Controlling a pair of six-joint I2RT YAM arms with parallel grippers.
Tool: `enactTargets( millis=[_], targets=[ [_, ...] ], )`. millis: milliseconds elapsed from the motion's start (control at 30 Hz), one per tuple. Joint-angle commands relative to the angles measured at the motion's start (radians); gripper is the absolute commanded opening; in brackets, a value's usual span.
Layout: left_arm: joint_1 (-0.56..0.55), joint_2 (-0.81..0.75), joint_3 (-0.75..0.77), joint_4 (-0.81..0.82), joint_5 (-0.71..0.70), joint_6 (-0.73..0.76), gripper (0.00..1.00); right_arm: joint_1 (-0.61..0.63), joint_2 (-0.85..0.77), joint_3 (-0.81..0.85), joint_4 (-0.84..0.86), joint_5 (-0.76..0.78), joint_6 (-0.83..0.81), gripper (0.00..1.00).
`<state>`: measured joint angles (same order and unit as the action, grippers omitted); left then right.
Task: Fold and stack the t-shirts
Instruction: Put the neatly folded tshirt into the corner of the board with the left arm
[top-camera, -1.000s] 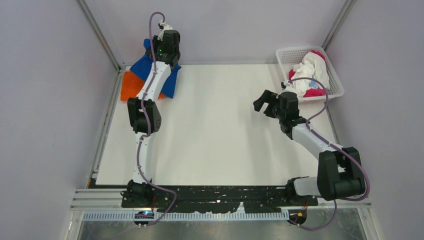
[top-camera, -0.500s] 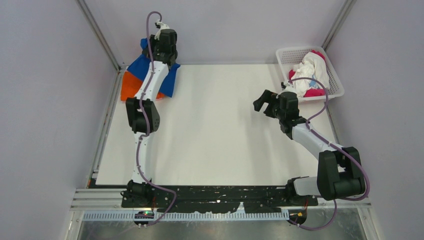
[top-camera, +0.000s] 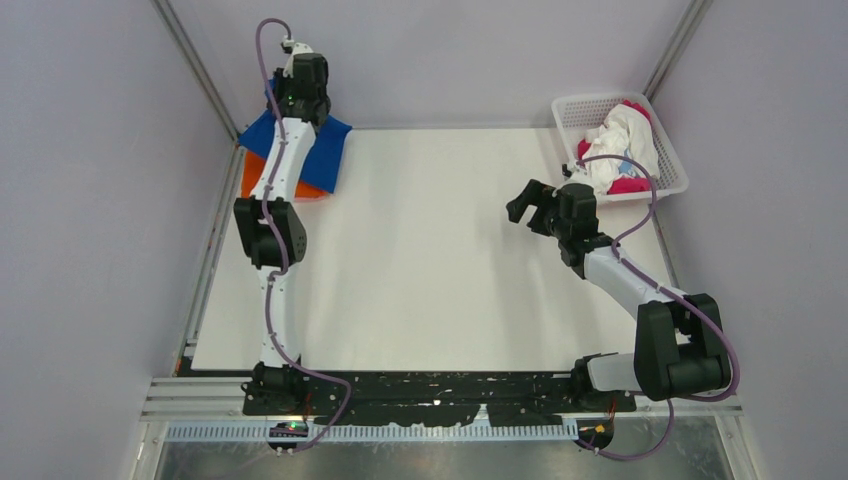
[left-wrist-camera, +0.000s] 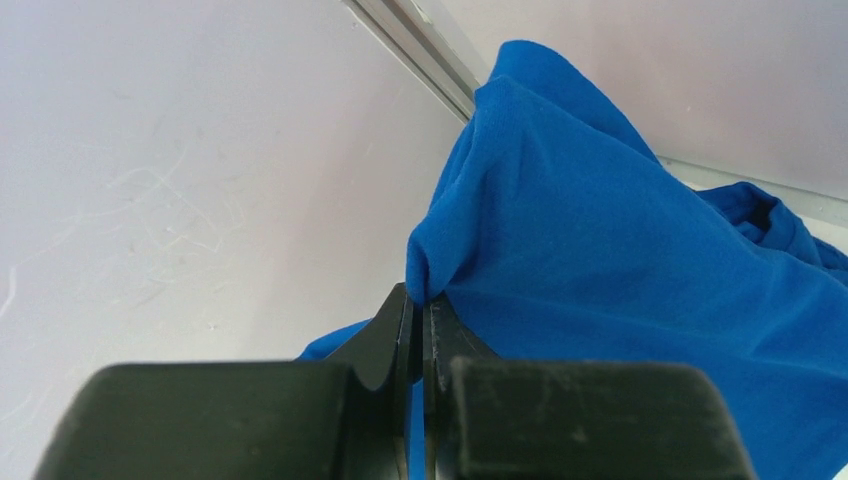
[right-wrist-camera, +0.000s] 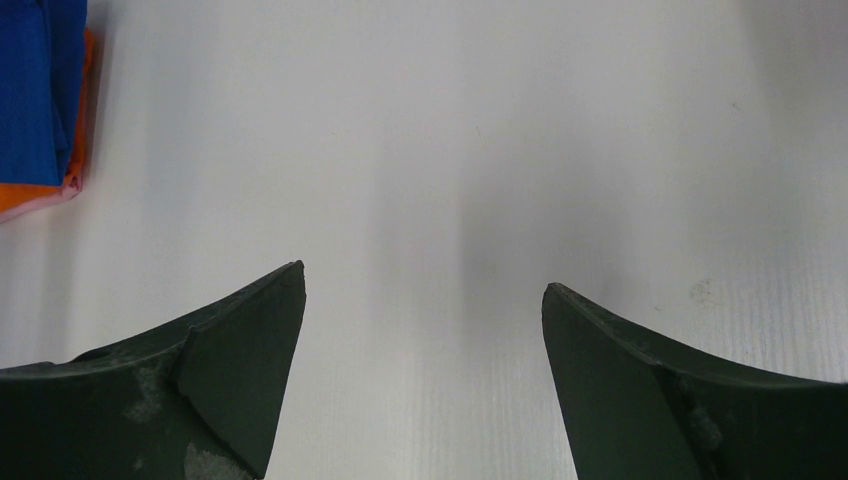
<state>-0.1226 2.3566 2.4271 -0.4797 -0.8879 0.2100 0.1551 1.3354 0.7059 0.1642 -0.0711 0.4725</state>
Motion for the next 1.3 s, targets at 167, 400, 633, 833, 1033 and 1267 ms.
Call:
enactTargets(
  millis=[167, 400, 633, 833, 1033, 1267],
  targets=[
    [0.092, 0.042, 0.034, -0.080, 0.137, -0.187, 0.00, -0.005, 0.009, 0.028, 0.031, 0.004, -0.014, 0.95],
    [0.180, 0.065, 0.039, -0.138, 0.202, -0.315, 0.74, -0.005, 0.031, 0.046, 0.018, -0.015, -0.012, 0.95],
    [0.192, -0.006, -0.005, -0.163, 0.323, -0.390, 1.00, -0.005, 0.023, 0.052, -0.001, -0.033, -0.010, 0.95],
    [0.193, -0.105, -0.056, -0.226, 0.465, -0.483, 1.00, -0.005, -0.015, 0.041, -0.018, -0.043, -0.005, 0.95],
    [0.182, -0.334, -0.272, -0.232, 0.598, -0.620, 1.00, -0.005, -0.134, 0.006, -0.089, -0.031, -0.016, 0.95],
    [0.065, -0.798, -0.889, -0.134, 0.607, -0.722, 1.00, -0.005, -0.331, -0.082, -0.236, -0.018, -0.021, 0.95]
  ],
)
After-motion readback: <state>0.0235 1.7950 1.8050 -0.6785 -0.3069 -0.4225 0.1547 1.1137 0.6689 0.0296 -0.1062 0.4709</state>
